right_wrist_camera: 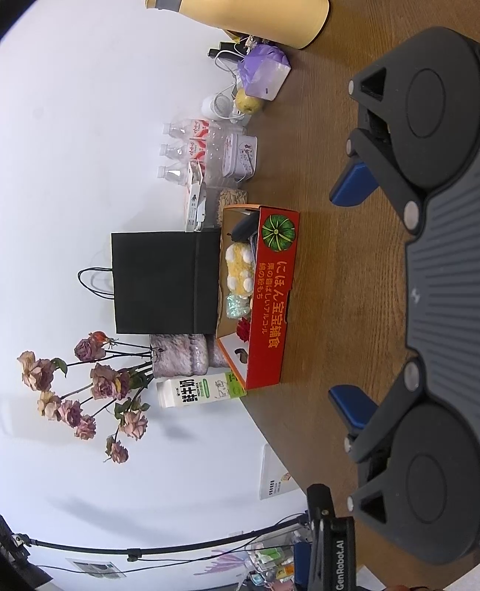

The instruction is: Organize objects

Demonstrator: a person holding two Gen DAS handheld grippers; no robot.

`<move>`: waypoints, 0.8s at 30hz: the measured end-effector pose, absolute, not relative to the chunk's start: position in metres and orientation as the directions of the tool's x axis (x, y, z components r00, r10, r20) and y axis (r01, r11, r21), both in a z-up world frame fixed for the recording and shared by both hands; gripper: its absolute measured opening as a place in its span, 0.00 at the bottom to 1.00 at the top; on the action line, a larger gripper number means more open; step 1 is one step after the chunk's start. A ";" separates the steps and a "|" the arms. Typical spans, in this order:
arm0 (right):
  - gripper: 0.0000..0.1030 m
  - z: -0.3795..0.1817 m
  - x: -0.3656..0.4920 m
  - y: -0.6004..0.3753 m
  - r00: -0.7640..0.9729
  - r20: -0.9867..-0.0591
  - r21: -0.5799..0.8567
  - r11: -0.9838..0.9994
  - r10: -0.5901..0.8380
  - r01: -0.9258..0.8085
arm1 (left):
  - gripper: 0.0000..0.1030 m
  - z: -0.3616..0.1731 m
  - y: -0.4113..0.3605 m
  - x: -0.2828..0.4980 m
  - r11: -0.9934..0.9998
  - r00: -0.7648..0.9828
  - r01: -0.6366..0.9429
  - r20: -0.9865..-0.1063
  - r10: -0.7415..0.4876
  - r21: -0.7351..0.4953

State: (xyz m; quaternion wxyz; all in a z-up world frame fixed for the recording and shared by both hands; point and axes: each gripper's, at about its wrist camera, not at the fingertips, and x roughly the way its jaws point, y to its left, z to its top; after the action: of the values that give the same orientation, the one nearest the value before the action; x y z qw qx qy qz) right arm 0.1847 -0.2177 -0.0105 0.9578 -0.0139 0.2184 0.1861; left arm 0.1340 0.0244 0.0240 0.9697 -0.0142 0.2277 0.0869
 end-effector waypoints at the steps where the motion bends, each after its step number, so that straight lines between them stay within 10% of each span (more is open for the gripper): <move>1: 1.00 -0.011 0.185 -0.218 0.835 -0.424 0.055 0.930 0.351 -0.363 | 1.00 0.024 0.025 0.135 0.985 0.881 -0.174 -0.444 0.162 0.012; 24: 1.00 -0.009 0.176 -0.216 0.834 -0.430 0.048 0.931 0.347 -0.363 | 1.00 0.025 0.026 0.128 0.985 0.880 -0.173 -0.446 0.160 0.013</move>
State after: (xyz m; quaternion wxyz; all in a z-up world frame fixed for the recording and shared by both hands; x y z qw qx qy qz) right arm 0.1757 -0.2159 -0.0095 0.9573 -0.0178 0.2209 0.1854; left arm 0.1284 0.0256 0.0255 0.9695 -0.0135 0.2290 0.0859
